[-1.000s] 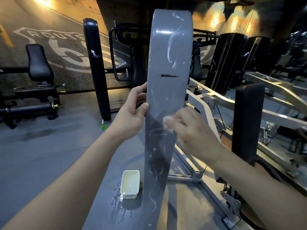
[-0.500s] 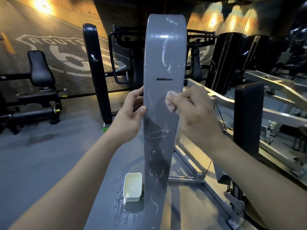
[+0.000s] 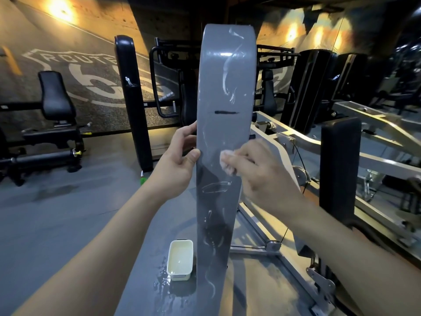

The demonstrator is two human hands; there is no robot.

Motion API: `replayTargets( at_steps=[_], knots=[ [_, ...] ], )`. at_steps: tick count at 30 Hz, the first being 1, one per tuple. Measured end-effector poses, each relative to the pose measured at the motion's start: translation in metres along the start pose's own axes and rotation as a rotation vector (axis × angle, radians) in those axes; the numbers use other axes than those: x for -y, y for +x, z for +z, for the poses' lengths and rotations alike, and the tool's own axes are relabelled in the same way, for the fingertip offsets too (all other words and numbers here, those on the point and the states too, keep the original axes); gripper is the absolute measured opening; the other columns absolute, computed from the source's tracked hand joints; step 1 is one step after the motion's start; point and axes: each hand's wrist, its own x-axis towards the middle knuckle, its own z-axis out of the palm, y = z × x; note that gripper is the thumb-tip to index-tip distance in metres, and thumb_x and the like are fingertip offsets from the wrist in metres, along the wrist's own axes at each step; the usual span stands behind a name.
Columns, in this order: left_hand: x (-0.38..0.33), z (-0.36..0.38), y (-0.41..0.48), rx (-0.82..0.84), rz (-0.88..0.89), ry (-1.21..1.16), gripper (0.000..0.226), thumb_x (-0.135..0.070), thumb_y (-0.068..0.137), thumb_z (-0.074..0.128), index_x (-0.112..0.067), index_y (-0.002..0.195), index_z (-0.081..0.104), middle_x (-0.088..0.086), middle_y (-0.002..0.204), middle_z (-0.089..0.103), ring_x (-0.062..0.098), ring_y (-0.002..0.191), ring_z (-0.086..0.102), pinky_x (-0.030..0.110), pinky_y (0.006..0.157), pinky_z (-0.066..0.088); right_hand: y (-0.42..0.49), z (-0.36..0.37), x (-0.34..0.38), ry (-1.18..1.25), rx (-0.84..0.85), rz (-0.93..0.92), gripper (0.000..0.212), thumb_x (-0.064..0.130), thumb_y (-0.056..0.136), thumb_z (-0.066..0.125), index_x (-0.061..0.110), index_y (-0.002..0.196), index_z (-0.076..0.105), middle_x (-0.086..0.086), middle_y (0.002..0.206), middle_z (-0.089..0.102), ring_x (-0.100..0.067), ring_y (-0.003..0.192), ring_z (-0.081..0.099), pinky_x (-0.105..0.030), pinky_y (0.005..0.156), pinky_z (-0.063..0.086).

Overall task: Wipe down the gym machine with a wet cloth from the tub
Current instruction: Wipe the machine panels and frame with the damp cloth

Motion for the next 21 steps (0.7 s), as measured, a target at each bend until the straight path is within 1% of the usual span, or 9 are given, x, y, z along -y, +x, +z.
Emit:
replayTargets(
  at_steps=[4,5,7,10,13,15,16,18,21],
  knots=[
    [-0.003,0.001,0.000,-0.001,-0.002,-0.007,0.051,-0.011,0.108,0.044,-0.037,0.150,0.034,-0.013,0.136,0.057,0.011,0.133,0.052,0.041,0.113,0.046,0.035,-0.019,-0.022,-0.051,-0.293,0.072,0.018,-0.003,0.099,0.059,0.003,0.107,0.075,-0.009,0.088,0.058,-0.028,0.085,0.050,-0.037,0.072,0.045],
    [-0.003,0.001,0.000,0.002,-0.005,-0.007,0.051,-0.010,0.108,0.044,-0.039,0.149,0.034,-0.014,0.135,0.057,0.010,0.132,0.053,0.040,0.113,0.046,0.032,-0.017,-0.021,-0.053,-0.287,0.089,0.017,-0.001,0.100,0.060,0.004,0.105,0.075,-0.007,0.087,0.057,-0.027,0.085,0.049,-0.037,0.071,0.044],
    [-0.004,0.000,0.000,0.000,0.003,-0.007,0.053,-0.010,0.108,0.044,-0.045,0.146,0.035,-0.017,0.133,0.057,0.012,0.128,0.057,0.042,0.112,0.048,0.011,-0.003,-0.010,-0.055,-0.169,0.063,0.013,0.000,0.099,0.062,0.003,0.102,0.074,-0.007,0.086,0.057,-0.026,0.084,0.049,-0.039,0.070,0.044],
    [0.001,-0.001,0.000,-0.007,0.002,0.003,0.053,-0.012,0.107,0.045,-0.045,0.148,0.036,-0.016,0.137,0.056,0.014,0.131,0.055,0.046,0.111,0.048,-0.005,0.007,-0.003,-0.085,0.032,-0.073,0.026,-0.012,0.088,0.064,0.001,0.109,0.072,-0.011,0.088,0.055,-0.030,0.084,0.050,-0.044,0.066,0.047],
    [0.002,-0.001,0.001,0.001,-0.007,0.002,0.053,-0.014,0.108,0.045,-0.043,0.150,0.034,-0.016,0.140,0.055,0.015,0.135,0.052,0.046,0.112,0.046,0.021,-0.008,-0.015,-0.150,-0.087,-0.006,0.021,-0.009,0.091,0.062,0.004,0.103,0.073,-0.009,0.087,0.056,-0.029,0.082,0.050,-0.045,0.066,0.045],
    [0.001,0.000,0.001,-0.005,-0.010,0.002,0.052,-0.014,0.108,0.044,-0.043,0.150,0.034,-0.016,0.139,0.055,0.014,0.133,0.054,0.045,0.112,0.047,0.031,-0.009,-0.014,-0.182,-0.185,0.104,0.025,-0.010,0.089,0.064,0.005,0.107,0.072,-0.009,0.090,0.056,-0.028,0.085,0.048,-0.043,0.069,0.044],
    [0.001,0.000,0.000,-0.007,-0.009,-0.003,0.052,-0.013,0.108,0.044,-0.043,0.149,0.034,-0.015,0.138,0.055,0.015,0.130,0.057,0.046,0.111,0.047,0.027,-0.004,-0.009,-0.176,-0.183,0.113,0.026,-0.012,0.087,0.063,0.006,0.105,0.072,-0.009,0.088,0.055,-0.028,0.084,0.048,-0.043,0.069,0.043],
    [0.000,0.001,-0.001,-0.017,0.006,-0.003,0.053,-0.011,0.108,0.044,-0.043,0.149,0.035,-0.013,0.138,0.056,0.015,0.126,0.060,0.047,0.110,0.048,0.006,0.013,0.006,-0.174,-0.068,0.026,0.029,-0.014,0.081,0.061,0.006,0.100,0.070,-0.008,0.083,0.050,-0.028,0.079,0.045,-0.041,0.064,0.038],
    [-0.001,0.001,-0.001,-0.020,0.007,-0.002,0.054,-0.009,0.108,0.044,-0.043,0.149,0.035,-0.015,0.135,0.057,0.014,0.126,0.059,0.048,0.110,0.048,-0.009,0.016,0.015,-0.207,0.083,-0.099,0.026,-0.010,0.084,0.059,0.007,0.101,0.069,-0.007,0.083,0.047,-0.027,0.079,0.044,-0.036,0.063,0.031]
  ],
)
